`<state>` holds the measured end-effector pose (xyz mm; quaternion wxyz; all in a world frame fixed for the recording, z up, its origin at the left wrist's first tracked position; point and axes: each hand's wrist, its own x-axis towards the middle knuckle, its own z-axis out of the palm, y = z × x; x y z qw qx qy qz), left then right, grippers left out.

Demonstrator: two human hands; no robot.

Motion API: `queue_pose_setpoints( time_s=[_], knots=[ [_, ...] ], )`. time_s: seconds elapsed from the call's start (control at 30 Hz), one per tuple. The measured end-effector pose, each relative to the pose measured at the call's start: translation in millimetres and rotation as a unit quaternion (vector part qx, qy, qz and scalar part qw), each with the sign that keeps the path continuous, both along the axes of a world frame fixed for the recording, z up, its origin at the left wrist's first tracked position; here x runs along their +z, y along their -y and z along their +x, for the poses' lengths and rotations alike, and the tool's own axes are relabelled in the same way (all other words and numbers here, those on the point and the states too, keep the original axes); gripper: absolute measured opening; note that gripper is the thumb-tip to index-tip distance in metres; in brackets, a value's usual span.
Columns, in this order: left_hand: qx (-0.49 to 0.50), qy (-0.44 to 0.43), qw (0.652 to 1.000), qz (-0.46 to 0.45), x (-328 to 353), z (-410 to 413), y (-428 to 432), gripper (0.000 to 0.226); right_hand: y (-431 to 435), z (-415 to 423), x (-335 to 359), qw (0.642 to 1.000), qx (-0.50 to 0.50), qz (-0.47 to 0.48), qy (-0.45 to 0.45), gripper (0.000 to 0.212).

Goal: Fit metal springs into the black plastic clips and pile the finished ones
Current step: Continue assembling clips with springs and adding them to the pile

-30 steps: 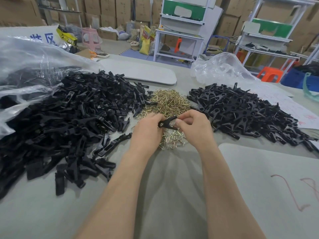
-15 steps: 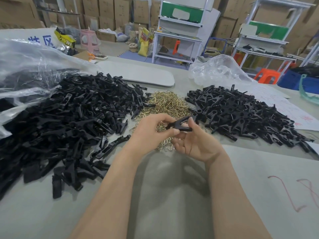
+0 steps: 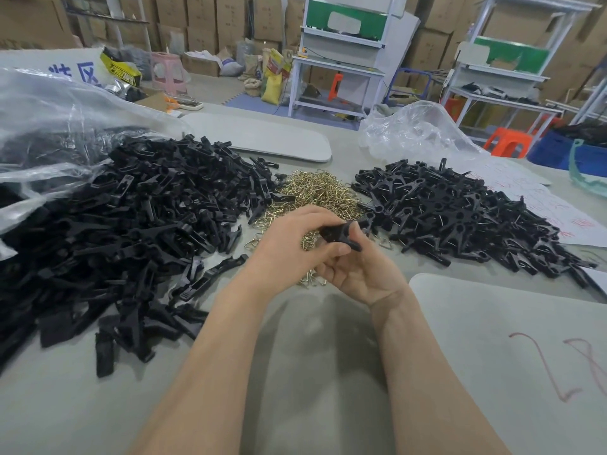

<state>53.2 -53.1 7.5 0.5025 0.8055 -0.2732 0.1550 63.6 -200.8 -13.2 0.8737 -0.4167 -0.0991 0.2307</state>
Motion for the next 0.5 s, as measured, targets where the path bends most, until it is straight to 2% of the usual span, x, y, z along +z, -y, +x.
queue_pose_setpoints(
  time_s=[0.07,0.13,0.2,0.3,0.33,0.43,0.5],
  knots=[
    [-0.001,0.002,1.0,0.002,-1,1,0,0.028,0,1,-1,1.0,-0.007,-0.004,0.0,0.081],
    [0.007,0.003,1.0,-0.001,-3,3,1,0.027,0,2,-1,1.0,-0.005,-0.017,-0.007,0.068],
    [0.027,-0.031,0.999,-0.023,-5,5,0,0.021,-1,4,1,0.998,-0.004,-0.055,-0.023,0.059],
    [0.092,-0.095,0.991,-0.024,-10,7,-4,0.014,1,7,11,0.982,-0.05,-0.177,-0.031,0.069],
    [0.111,-0.112,0.988,0.007,-14,9,-5,0.011,2,7,12,0.966,-0.084,-0.246,-0.007,0.066],
    [0.116,-0.151,0.974,0.124,-21,10,-2,0.012,1,6,13,0.887,-0.153,-0.424,0.102,0.033],
    [0.13,-0.152,0.973,0.116,-22,11,0,0.025,-2,10,15,0.84,-0.225,-0.475,0.132,0.028]
  ],
)
